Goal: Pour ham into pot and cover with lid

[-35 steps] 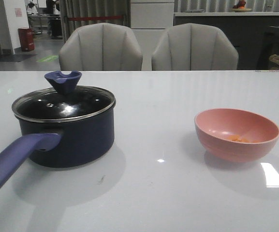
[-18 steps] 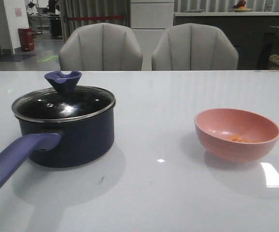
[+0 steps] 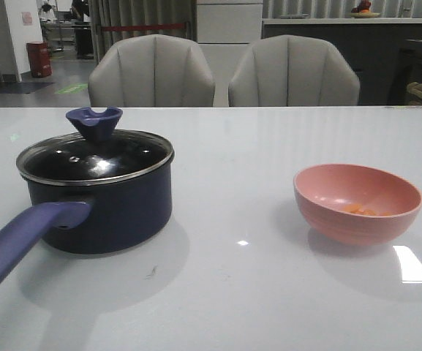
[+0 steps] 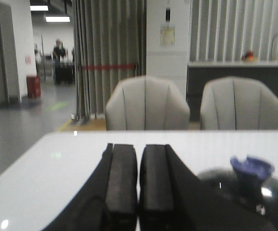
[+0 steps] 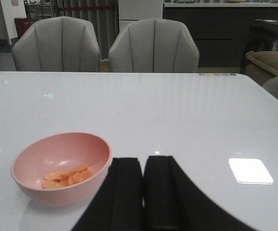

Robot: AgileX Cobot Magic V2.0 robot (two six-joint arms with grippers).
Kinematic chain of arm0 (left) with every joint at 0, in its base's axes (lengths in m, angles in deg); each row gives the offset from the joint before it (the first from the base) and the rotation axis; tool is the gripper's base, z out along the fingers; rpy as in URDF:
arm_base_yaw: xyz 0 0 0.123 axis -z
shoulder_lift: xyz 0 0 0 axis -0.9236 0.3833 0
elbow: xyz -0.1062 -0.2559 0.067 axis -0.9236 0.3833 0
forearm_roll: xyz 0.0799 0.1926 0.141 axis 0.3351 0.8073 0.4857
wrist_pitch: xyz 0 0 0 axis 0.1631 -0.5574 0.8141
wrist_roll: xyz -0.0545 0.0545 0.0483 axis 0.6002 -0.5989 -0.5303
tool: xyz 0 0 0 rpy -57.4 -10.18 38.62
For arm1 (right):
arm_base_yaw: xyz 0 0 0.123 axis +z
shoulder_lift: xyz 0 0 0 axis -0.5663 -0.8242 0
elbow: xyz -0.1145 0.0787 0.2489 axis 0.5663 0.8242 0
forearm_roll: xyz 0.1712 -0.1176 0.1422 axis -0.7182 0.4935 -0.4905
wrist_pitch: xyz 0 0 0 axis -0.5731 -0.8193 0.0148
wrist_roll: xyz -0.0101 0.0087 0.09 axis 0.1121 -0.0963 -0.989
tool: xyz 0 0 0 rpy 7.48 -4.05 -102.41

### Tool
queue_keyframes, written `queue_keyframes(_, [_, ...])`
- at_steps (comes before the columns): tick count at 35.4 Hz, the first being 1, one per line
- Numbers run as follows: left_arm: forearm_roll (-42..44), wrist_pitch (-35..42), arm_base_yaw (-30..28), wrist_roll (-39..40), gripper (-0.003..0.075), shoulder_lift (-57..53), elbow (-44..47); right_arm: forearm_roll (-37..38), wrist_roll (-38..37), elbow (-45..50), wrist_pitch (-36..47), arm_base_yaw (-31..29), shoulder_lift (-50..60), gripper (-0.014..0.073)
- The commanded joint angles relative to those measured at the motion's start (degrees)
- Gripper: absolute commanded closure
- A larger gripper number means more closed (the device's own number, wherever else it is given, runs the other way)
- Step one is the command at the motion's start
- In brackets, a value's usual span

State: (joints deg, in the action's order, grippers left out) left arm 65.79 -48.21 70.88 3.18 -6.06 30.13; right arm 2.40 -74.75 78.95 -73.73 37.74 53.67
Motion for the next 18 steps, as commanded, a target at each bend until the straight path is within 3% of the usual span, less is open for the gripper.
queue_keyframes(1, [-2.5, 13.69, -0.05, -0.17, 0.0607, -1.03, 0.45, 0.69, 0.28, -0.27, 5.12, -0.48, 1.06, 0.0447])
queue_keyframes(5, [-4.21, 10.13, -0.05, -0.17, 0.0607, -0.16, -3.94, 0.69, 0.28, -0.27, 5.12, -0.48, 1.06, 0.0447])
queue_keyframes(14, [-4.48, -13.91, -0.05, -0.17, 0.0607, 11.36, -19.81, 0.69, 0.28, -0.27, 5.12, -0.48, 1.06, 0.0447])
queue_keyframes(18, [-4.57, -20.65, -0.05, -0.17, 0.0607, 16.48, -24.6, 0.69, 0.28, -0.27, 5.12, -0.48, 1.06, 0.0447])
